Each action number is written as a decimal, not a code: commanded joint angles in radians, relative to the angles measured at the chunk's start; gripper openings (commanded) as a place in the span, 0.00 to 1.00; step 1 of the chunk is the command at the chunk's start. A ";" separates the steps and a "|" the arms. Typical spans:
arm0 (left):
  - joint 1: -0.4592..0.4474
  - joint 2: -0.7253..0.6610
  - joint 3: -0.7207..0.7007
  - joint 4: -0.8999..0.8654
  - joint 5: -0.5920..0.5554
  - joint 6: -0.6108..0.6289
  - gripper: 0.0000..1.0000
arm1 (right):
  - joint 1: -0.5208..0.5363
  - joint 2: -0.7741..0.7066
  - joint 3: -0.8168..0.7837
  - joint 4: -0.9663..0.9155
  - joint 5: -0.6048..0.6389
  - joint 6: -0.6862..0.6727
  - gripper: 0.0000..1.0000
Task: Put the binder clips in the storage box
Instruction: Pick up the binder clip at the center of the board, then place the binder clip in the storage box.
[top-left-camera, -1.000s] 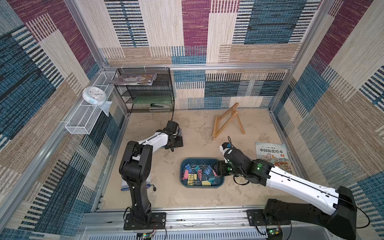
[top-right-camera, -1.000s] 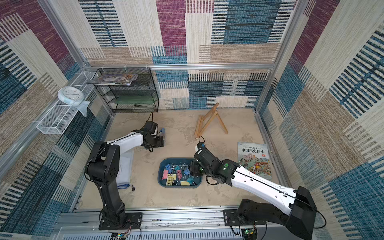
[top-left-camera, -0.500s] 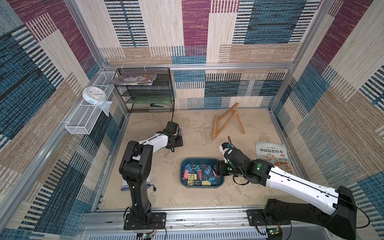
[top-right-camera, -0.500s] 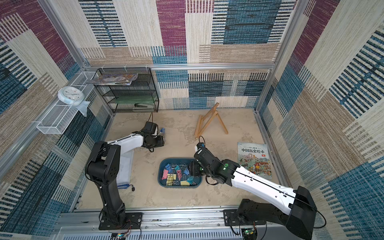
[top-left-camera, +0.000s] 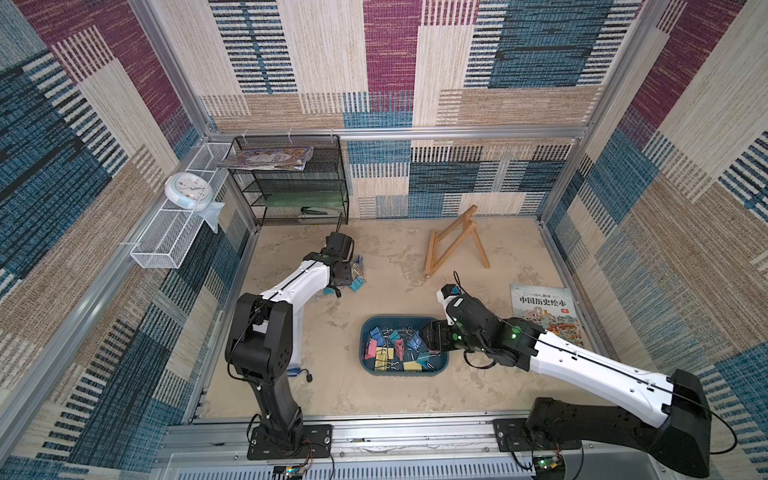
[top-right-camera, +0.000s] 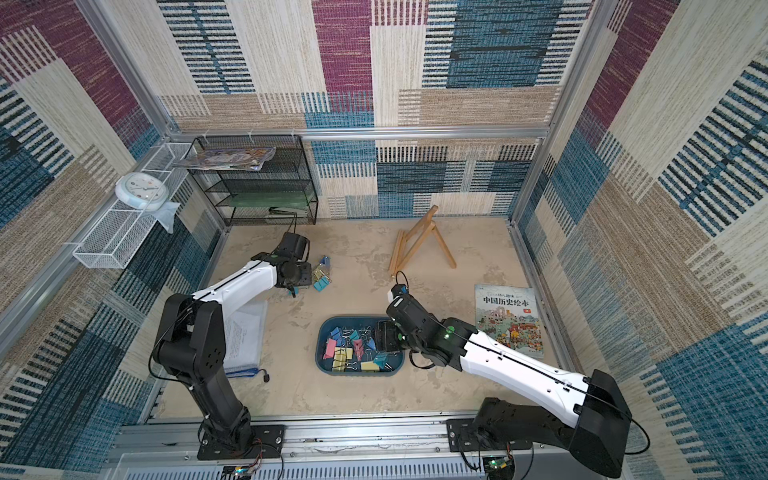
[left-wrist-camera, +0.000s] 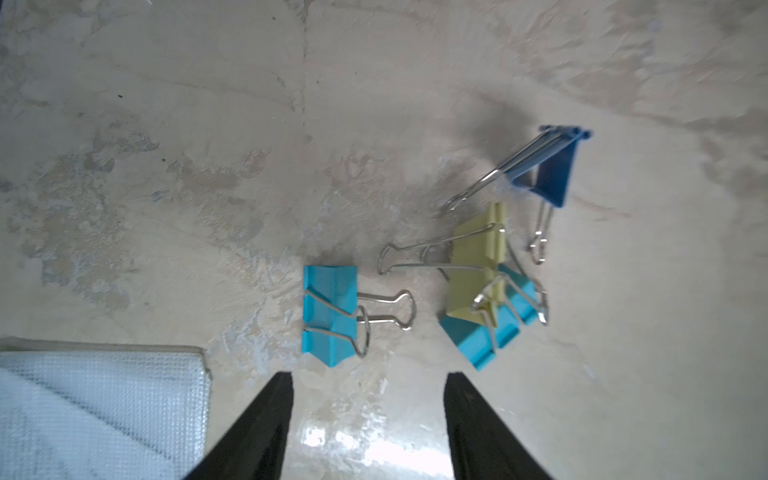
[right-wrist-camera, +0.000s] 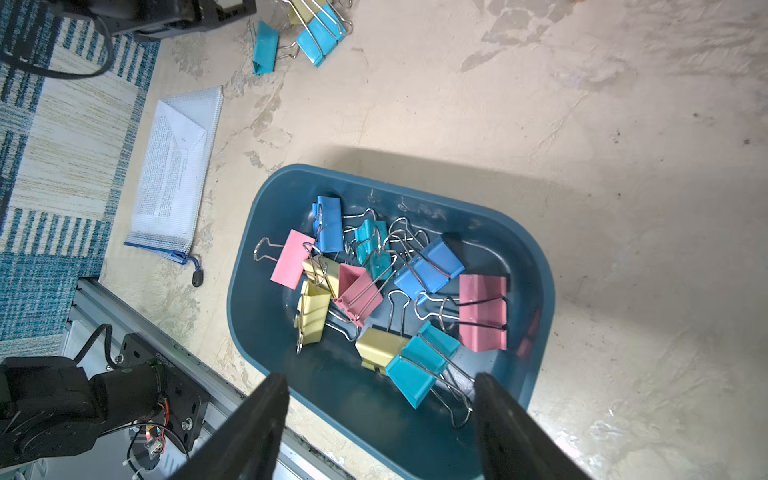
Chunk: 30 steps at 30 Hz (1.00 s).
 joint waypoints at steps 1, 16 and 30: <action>0.000 0.048 0.034 -0.043 -0.072 0.036 0.62 | 0.001 -0.003 0.007 0.010 0.003 -0.007 0.78; 0.000 0.105 0.072 -0.033 -0.121 0.049 0.10 | -0.001 0.037 0.017 0.024 -0.001 -0.009 0.81; -0.001 -0.190 -0.031 -0.206 -0.129 -0.064 0.00 | -0.002 -0.085 -0.065 0.064 0.087 0.020 0.84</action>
